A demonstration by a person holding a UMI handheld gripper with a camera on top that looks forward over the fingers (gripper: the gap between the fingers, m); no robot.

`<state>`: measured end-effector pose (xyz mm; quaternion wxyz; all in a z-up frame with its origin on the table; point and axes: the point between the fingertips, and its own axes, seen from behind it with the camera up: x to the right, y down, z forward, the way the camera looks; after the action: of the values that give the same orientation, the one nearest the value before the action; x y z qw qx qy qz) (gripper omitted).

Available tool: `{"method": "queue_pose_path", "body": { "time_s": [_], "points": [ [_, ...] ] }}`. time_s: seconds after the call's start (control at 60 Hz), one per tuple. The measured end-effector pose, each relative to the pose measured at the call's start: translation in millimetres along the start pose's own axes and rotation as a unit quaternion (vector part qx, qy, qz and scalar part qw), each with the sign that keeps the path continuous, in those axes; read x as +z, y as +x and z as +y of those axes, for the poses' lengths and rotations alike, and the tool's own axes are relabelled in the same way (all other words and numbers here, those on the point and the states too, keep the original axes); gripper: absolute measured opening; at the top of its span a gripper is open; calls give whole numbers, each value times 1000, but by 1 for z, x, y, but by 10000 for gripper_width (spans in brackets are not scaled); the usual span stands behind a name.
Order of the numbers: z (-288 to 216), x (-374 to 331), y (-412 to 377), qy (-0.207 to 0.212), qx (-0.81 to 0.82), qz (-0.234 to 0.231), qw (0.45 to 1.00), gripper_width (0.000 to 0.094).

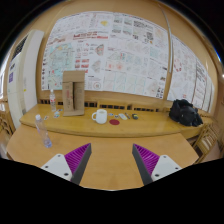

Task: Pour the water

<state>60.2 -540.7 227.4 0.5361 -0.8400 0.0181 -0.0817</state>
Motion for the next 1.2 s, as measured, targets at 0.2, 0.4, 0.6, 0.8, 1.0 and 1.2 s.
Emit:
{"method": "queue_pose_path", "body": {
  "time_s": [0.2, 0.4, 0.6, 0.8, 1.0, 1.2],
  "points": [
    [43, -4, -29, -23, -8, 13, 1000, 854],
    [107, -3, -140, -54, -8, -21, 998, 849],
    [108, 38, -299, -43, 5, -90, 995, 849],
    [58, 126, -403, 16, 8, -119, 993, 846],
    [38, 214, -432, 44, 0, -93, 995, 763],
    [35, 248, -448, 69, -13, -105, 992, 484]
  ]
}}
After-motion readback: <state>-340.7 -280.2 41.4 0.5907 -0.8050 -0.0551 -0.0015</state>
